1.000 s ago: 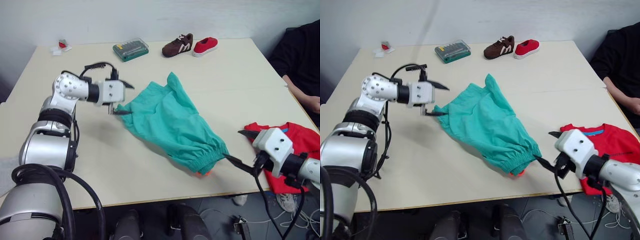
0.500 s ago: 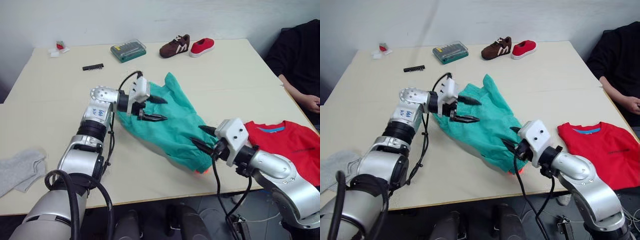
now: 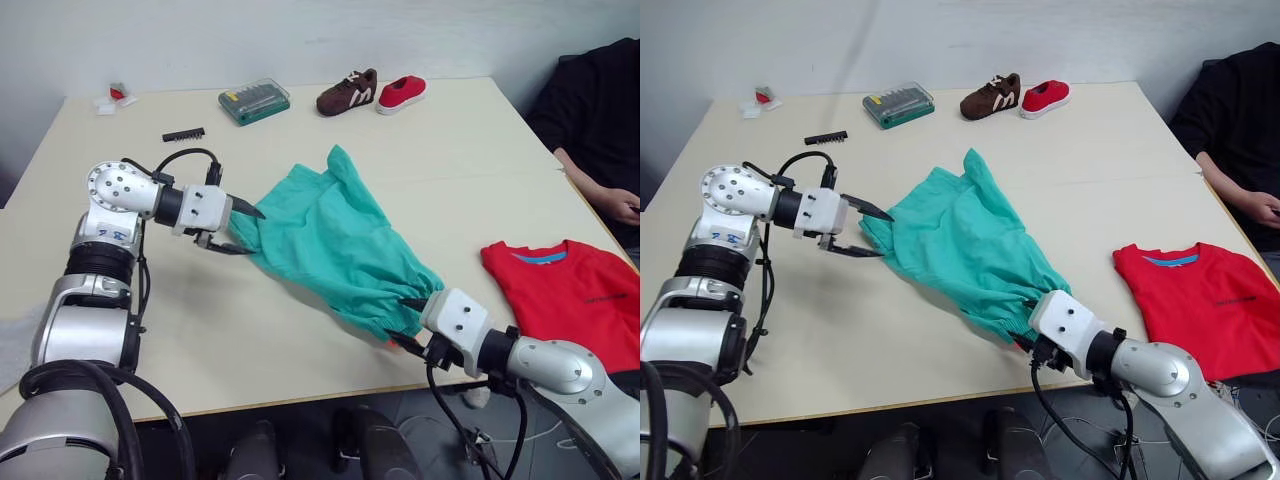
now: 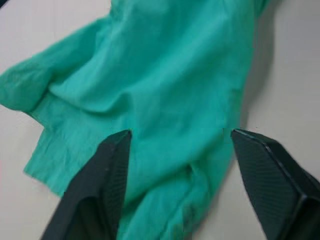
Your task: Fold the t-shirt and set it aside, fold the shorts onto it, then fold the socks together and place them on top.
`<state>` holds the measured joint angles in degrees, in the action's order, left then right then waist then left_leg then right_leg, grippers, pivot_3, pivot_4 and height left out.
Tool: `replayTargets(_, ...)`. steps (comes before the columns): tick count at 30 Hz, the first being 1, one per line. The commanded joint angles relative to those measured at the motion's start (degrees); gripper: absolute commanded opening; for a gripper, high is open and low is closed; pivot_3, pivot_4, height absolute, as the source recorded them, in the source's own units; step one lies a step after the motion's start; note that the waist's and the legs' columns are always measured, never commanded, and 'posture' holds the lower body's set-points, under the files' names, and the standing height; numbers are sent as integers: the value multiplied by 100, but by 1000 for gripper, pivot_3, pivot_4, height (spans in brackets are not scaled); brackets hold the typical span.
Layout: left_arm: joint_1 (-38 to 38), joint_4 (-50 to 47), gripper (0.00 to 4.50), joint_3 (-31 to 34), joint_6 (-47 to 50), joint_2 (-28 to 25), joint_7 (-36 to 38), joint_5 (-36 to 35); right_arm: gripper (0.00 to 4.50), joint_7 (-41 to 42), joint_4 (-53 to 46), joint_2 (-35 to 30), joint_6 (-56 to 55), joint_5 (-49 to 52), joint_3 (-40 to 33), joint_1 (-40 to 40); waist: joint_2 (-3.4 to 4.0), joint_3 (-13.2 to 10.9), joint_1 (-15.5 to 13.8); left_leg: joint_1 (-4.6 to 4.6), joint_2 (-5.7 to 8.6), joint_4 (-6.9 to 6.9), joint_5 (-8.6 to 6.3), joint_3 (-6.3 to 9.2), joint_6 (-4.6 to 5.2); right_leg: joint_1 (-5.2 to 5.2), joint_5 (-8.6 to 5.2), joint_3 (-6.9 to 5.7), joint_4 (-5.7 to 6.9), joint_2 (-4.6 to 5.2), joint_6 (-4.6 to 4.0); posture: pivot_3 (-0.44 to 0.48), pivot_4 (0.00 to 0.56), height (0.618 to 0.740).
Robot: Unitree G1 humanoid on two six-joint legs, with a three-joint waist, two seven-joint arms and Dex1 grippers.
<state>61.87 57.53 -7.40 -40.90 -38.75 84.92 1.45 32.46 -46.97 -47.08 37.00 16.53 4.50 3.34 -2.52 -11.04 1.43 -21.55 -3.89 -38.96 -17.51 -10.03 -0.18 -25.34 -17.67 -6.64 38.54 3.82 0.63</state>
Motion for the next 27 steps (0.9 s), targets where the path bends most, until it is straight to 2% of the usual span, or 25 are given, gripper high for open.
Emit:
replayTargets(1,219,294,4288,-104,-525,8,-411,288,3832,-21,62,-105,-339,-571,353,-90,0,0,-21,-1,1,-1,0,2,1,0,0,-2,0,2,0,0,150,740)
replayTargets(2,290,345,4500,-76,-501,104,-545,273,4163,-66,129,-70,-403,-702,405,-155,-1,0,-28,-2,2,-3,-2,1,4,0,0,-2,0,3,1,0,150,740)
replayTargets(3,380,360,4500,20,-229,257,-601,132,4479,-117,167,63,-366,-659,345,-243,-2,0,-44,-4,4,-4,-3,1,5,0,0,-3,-1,6,1,0,150,740)
replayTargets(9,866,211,4500,556,2217,1214,-604,-733,4479,-358,346,1391,630,928,-697,-1177,-3,0,-128,-16,8,-18,-3,4,13,-2,4,-6,0,6,9,0,150,740)
replayTargets(12,948,315,4500,587,3041,1518,-637,-801,4479,-431,762,1706,862,1148,-740,-1677,-3,1,-83,-15,5,-15,-3,2,12,-2,4,-4,-1,-2,8,0,150,740)
replayTargets(16,821,652,3304,342,3301,1914,-951,-456,3255,-635,1772,2253,816,912,-245,-2226,-2,0,9,-13,-1,-10,1,2,5,-5,2,-5,2,-11,4,0,150,740)
replayTargets(23,735,1075,1041,-6,2930,2074,-1430,116,771,-822,2854,2417,212,-44,420,-2664,1,-1,32,-14,-4,-2,2,-6,1,-17,0,3,5,-9,1,0,150,740)
replayTargets(25,678,1216,428,-236,2739,2022,-1844,478,84,-771,3005,2259,140,-353,677,-2597,1,-1,23,-14,-5,-2,1,-6,0,-17,0,3,4,-7,0,0,150,740)
replayTargets(26,663,1267,92,-319,2676,2003,-2020,620,0,-747,3047,2206,118,-461,755,-2563,1,-1,23,-14,-4,-2,1,-6,0,-17,0,3,4,-5,0,0,150,740)
replayTargets(27,658,1323,36,-394,2663,1991,-2228,753,0,-727,3075,2144,77,-563,816,-2520,1,-1,21,-14,-3,-2,1,-6,0,-17,0,3,3,-3,1,0,150,740)
